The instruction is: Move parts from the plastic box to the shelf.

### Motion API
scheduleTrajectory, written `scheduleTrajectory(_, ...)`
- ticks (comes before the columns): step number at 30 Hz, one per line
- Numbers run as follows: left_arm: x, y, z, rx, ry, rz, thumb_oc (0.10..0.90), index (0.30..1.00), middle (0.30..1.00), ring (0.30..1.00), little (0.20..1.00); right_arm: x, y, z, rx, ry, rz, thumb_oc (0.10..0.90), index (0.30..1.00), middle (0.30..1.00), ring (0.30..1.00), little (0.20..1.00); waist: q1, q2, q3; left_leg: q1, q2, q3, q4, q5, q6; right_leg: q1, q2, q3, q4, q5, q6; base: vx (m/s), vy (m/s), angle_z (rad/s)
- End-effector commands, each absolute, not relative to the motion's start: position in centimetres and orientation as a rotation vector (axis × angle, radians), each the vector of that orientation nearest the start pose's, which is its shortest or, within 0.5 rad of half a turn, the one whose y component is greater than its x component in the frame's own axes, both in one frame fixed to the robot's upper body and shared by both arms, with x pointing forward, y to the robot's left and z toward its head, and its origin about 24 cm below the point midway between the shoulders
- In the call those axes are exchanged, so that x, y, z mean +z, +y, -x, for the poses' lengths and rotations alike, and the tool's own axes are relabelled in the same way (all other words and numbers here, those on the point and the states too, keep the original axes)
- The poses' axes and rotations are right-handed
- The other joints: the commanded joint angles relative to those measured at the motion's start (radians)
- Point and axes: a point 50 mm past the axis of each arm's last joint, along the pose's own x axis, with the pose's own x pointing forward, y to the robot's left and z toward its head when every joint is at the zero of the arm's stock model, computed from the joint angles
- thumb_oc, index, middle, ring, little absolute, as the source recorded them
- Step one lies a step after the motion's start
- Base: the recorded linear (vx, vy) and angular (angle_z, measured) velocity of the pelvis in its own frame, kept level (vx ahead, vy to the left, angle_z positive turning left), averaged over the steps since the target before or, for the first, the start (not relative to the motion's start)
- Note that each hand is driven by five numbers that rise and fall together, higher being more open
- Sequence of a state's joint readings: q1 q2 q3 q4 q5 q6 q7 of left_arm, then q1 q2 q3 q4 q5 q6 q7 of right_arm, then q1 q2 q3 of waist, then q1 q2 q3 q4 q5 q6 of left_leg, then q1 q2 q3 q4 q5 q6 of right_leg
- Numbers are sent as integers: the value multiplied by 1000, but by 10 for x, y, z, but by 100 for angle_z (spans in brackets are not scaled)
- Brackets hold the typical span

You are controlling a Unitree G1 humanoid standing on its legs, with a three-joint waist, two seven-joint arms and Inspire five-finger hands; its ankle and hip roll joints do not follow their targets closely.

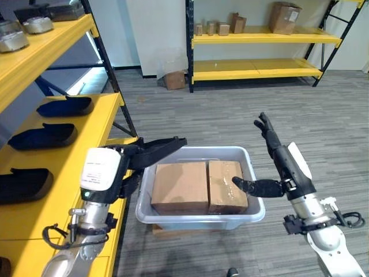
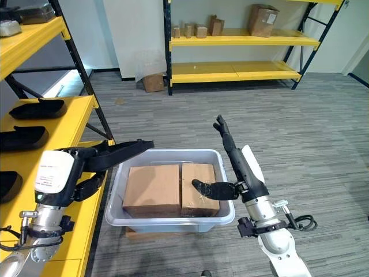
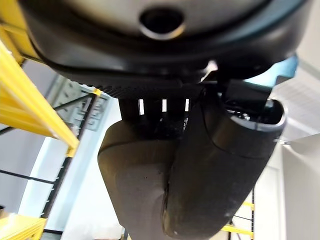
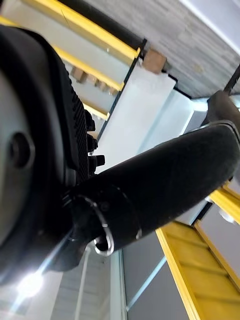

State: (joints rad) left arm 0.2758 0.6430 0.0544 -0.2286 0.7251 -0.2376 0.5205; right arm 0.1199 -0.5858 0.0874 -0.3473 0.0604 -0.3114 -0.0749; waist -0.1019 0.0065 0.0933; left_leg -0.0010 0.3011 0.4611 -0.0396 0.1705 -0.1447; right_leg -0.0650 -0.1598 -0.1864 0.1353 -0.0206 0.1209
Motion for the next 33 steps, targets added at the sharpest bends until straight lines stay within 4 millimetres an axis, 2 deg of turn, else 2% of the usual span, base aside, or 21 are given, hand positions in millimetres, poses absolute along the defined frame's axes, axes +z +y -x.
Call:
scheduleTrajectory(1, 171, 239, -199, 472, -879, -1128, 400, 300, 300, 300, 300, 206, -173, -212, 198, -941, 360, 900, 1000, 1000, 1000, 1000, 53, 18, 9, 22, 212, -137, 32, 189, -109, -28, 16, -61, 100, -52, -10, -90, -245, 30)
scheduleTrajectory(2, 172, 239, -199, 475, -880, -1129, 400, 300, 300, 300, 300, 207, -173, -212, 198, -944, 361, 900, 1000, 1000, 1000, 1000, 48, 23, 10, 15, 217, -144, 28, 199, -110, -30, 21, -67, 97, -47, -15, -110, -212, 57)
scheduleTrajectory(3, 176, 232, -199, 462, -925, -1094, 400, 300, 300, 300, 300, 214, -168, -213, 193, -994, 395, 900, 1000, 1000, 1000, 1000, 70, 25, 25, -15, 223, -154, 20, 271, -115, -21, 23, -106, 113, -67, -25, -137, -189, 61)
scheduleTrajectory(4, 178, 230, -201, 466, -943, -1084, 400, 300, 300, 300, 300, 216, -168, -214, 182, -1009, 419, 900, 1000, 1000, 1000, 1000, 69, 23, 34, -34, 223, -148, 33, 276, -107, -18, 23, -125, 119, -73, -39, -182, -247, 105)
scheduleTrajectory(5, 182, 228, -201, 470, -967, -1080, 400, 300, 300, 300, 300, 217, -167, -215, 172, -1023, 441, 900, 1000, 1000, 1000, 1000, 66, 19, 40, -44, 216, -140, 62, 250, -95, -15, 19, -148, 118, -79, -48, -239, -272, 119)
scheduleTrajectory(6, 187, 224, -200, 479, -1011, -1057, 400, 300, 300, 300, 300, 217, -165, -215, 168, -1028, 449, 900, 1000, 1000, 1000, 1000, 70, 8, 46, -48, 185, -127, 163, 166, -72, -17, 12, -178, 106, -69, -59, -193, -201, 116)
scheduleTrajectory(7, 188, 224, -200, 479, -1012, -1058, 400, 300, 300, 300, 300, 217, -165, -215, 167, -1029, 449, 900, 1000, 1000, 1000, 1000, 65, 8, 48, -62, 186, -137, 187, 149, -69, -15, 9, -182, 105, -70, -56, -135, -219, 69)
scheduleTrajectory(8, 190, 223, -201, 492, -1029, -1048, 400, 300, 300, 300, 300, 216, -164, -215, 171, -1026, 438, 900, 1000, 1000, 1000, 1000, 66, 1, 40, -47, 162, -142, 228, 80, -65, -10, 3, -185, 97, -78, -59, -64, -145, 53)
scheduleTrajectory(9, 194, 221, -201, 504, -1056, -1031, 400, 300, 300, 300, 300, 216, -163, -214, 177, -1031, 430, 900, 1000, 1000, 1000, 1000, 61, -7, 34, -42, 145, -120, 312, 19, -50, -4, -8, -217, 89, -79, -66, -88, -139, 86)
scheduleTrajectory(11, 197, 218, -202, 500, -1077, -1022, 400, 300, 300, 300, 300, 213, -164, -213, 166, -1015, 438, 900, 1000, 1000, 1000, 1000, 49, -8, 24, -44, 117, -111, 326, -71, -30, 12, -18, -260, 77, -83, -65, -79, -36, 125)
scheduleTrajectory(12, 198, 217, -202, 502, -1085, -1017, 400, 300, 300, 300, 300, 211, -165, -212, 159, -1007, 439, 900, 1000, 1000, 1000, 1000, 37, -10, 16, -35, 112, -84, 347, -107, -23, 19, -26, -290, 73, -80, -65, -47, 39, 126)
scheduleTrajectory(13, 200, 216, -202, 502, -1095, -1011, 400, 300, 300, 300, 300, 209, -166, -212, 150, -999, 445, 900, 1000, 1000, 1000, 1000, 28, -3, 8, -19, 102, -67, 302, -122, -23, 24, -33, -315, 72, -74, -55, -36, 96, 116)
scheduleTrajectory(15, 201, 215, -201, 506, -1104, -1003, 400, 300, 300, 300, 300, 207, -167, -211, 142, -989, 450, 900, 1000, 1000, 1000, 1000, 18, 1, -1, 7, 91, -43, 237, -120, -22, 28, -44, -332, 71, -59, -42, 40, 136, 93)
scheduleTrajectory(17, 202, 217, -200, 540, -1117, -1006, 400, 300, 300, 300, 300, 202, -170, -210, 114, -969, 457, 900, 1000, 1000, 1000, 1000, 19, 6, -35, 77, 65, -35, 63, -82, -38, 43, -74, -339, 52, -15, -1, 81, 288, 69)
scheduleTrajectory(19, 203, 217, -199, 549, -1123, -1005, 400, 300, 300, 300, 300, 200, -171, -210, 108, -962, 460, 900, 1000, 1000, 1000, 1000, 22, 0, -41, 90, 52, -31, 33, -70, -35, 48, -84, -342, 44, -2, 7, 20, 146, 24)
scheduleTrajectory(23, 208, 220, -192, 623, -1168, -998, 400, 300, 300, 300, 300, 194, -172, -208, 85, -936, 443, 900, 1000, 1000, 1000, 1000, 43, -21, -59, 105, 20, -30, 0, -85, -19, 66, -130, -367, 25, 44, 38, 17, 175, 13)
scheduleTrajectory(26, 212, 221, -189, 673, -1201, -976, 400, 300, 300, 300, 300, 188, -168, -213, 85, -905, 410, 900, 1000, 1000, 1000, 1000, 68, -40, -68, 102, -23, -50, -19, -105, -3, 80, -166, -377, -13, 98, 68, -31, 224, 27)
scheduleTrajectory(28, 215, 223, -186, 714, -1219, -985, 400, 300, 300, 300, 300, 183, -165, -216, 98, -877, 399, 900, 1000, 1000, 1000, 1000, 89, -57, -76, 104, -61, -63, -33, -122, 12, 93, -194, -385, -43, 146, 93, -23, 282, 47)
scheduleTrajectory(29, 215, 226, -186, 734, -1211, -991, 400, 300, 300, 300, 300, 182, -162, -219, 104, -868, 397, 900, 1000, 1000, 1000, 1000, 98, -71, -77, 103, -95, -74, -37, -140, 29, 98, -216, -382, -66, 188, 113, -20, 272, 34)
scheduleTrajectory(32, 212, 230, -185, 751, -1190, -1015, 400, 300, 300, 300, 300, 180, -158, -221, 112, -863, 402, 900, 1000, 1000, 1000, 1000, 117, -92, -75, 100, -148, -91, -38, -171, 59, 106, -252, -377, -96, 247, 134, -21, 298, 24)
scheduleTrajectory(33, 207, 234, -186, 756, -1156, -1046, 400, 300, 300, 300, 300, 177, -156, -222, 116, -849, 411, 900, 1000, 1000, 1000, 1000, 134, -107, -67, 102, -200, -114, -41, -197, 90, 106, -287, -365, -98, 291, 141, -13, 329, 15)
